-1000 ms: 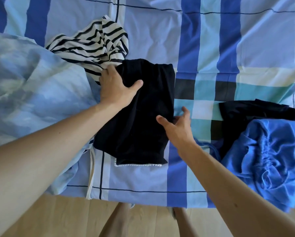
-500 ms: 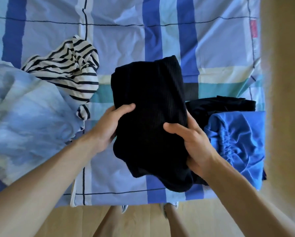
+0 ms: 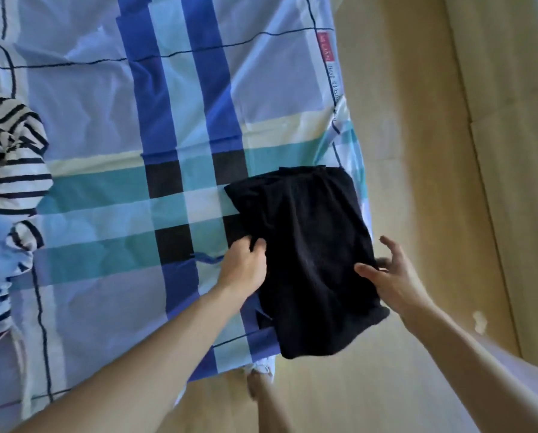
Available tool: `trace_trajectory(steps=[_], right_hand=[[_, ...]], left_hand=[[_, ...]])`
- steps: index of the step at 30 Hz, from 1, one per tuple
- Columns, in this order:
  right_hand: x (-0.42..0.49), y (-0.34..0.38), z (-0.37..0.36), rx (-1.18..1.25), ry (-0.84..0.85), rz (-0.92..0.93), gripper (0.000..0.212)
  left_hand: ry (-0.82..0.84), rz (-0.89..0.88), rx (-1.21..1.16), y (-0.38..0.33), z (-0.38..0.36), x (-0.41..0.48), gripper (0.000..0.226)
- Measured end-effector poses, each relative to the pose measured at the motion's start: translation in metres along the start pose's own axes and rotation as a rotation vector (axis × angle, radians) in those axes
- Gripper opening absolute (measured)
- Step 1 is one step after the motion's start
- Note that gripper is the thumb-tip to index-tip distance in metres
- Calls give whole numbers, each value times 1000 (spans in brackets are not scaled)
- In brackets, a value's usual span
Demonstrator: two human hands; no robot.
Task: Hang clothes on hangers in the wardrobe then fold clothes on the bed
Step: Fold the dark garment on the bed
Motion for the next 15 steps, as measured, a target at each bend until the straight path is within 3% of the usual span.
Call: trace_trajectory(steps=[2,4,6,8,11,15], right_hand=[[13,-12,-7,-138,-61,43,85],[10,-3,-10,-286,-166,223,90],[3,19,-13,-333,-265,418,87],[5,42,-17,-276,-266,555,76],[31,72,-22,-251,-208,567,62],[77,87,-20,-317,-218,491,23]], left_hand=[[-274,-81,149,-4,5,4,16],[-503,-322,179,-25,13,2,24],[-466,-472,146,-45,16,4,33],[-387,-498,204,-55,15,13,35],[-376,-517,260,-56,18,31,26],[-312,-563,56,-54,32,43,23]])
Point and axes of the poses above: each hand's wrist, its own x-axis towards the middle knuckle, its own z-axis out of the back of the hand, y = z × x, the point moved 3 cm from there along x, towards the middle knuckle
